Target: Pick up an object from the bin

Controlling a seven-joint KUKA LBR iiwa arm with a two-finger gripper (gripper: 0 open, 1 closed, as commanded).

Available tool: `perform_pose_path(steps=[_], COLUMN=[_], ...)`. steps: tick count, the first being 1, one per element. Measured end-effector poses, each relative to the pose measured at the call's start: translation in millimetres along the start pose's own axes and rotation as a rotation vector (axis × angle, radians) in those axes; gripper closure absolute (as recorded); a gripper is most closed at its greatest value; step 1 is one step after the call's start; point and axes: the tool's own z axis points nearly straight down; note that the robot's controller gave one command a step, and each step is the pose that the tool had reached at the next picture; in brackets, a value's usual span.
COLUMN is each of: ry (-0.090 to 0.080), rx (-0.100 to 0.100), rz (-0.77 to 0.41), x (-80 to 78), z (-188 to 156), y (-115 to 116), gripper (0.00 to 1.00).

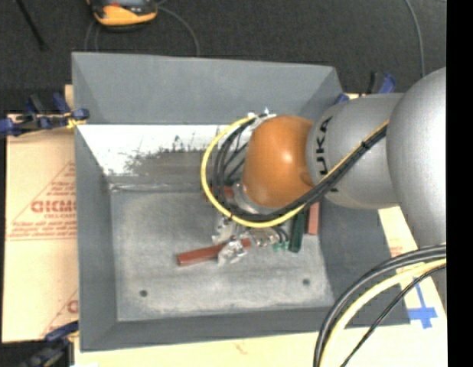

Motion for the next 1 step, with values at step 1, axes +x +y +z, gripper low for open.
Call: perform_pose_path(steps=[1], ry=[-0.021], rx=[0.008], rz=[-0.042], x=[-0.7], z=[-181.6], y=[-20.5], gripper=[1.0])
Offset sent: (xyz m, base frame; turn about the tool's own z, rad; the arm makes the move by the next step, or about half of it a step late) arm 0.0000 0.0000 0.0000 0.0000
